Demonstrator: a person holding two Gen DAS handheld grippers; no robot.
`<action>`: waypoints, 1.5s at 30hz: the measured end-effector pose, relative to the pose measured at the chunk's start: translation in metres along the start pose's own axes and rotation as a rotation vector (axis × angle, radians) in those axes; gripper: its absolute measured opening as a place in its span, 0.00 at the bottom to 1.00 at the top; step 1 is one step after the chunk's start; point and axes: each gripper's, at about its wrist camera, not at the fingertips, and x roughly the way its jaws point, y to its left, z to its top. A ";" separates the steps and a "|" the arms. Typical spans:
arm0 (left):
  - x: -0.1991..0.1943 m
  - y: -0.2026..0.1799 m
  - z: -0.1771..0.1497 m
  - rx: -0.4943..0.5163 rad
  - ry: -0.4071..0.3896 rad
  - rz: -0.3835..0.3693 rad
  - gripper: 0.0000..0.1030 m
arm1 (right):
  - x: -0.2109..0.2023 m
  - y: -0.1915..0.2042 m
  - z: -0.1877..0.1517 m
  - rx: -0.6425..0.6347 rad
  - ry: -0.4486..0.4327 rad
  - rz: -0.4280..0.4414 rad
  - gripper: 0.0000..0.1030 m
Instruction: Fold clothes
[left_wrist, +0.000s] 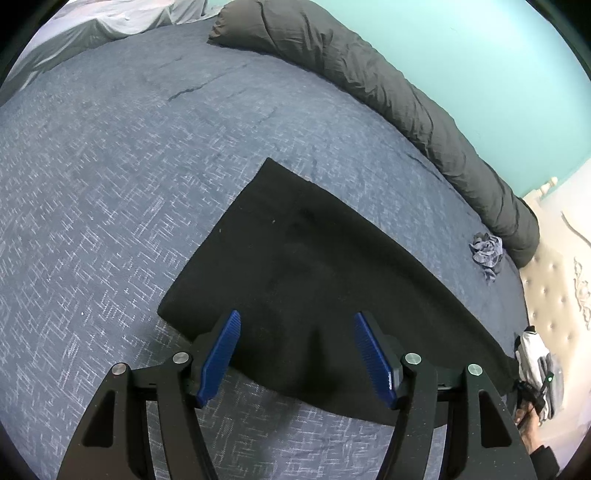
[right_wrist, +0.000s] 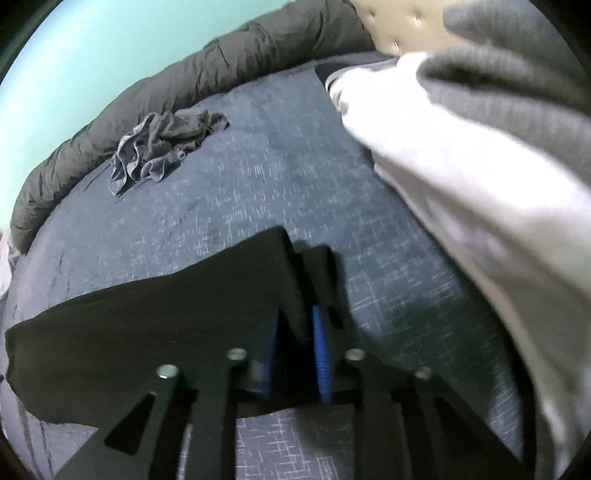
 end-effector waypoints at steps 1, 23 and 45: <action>0.001 0.000 0.000 -0.001 0.000 0.001 0.66 | -0.005 -0.001 0.001 0.003 -0.023 -0.001 0.33; 0.022 -0.010 0.001 0.016 0.020 0.011 0.67 | 0.047 0.023 0.048 -0.125 0.069 0.000 0.53; 0.029 -0.016 -0.002 0.032 0.029 0.023 0.67 | 0.035 0.004 0.048 -0.088 -0.055 -0.103 0.02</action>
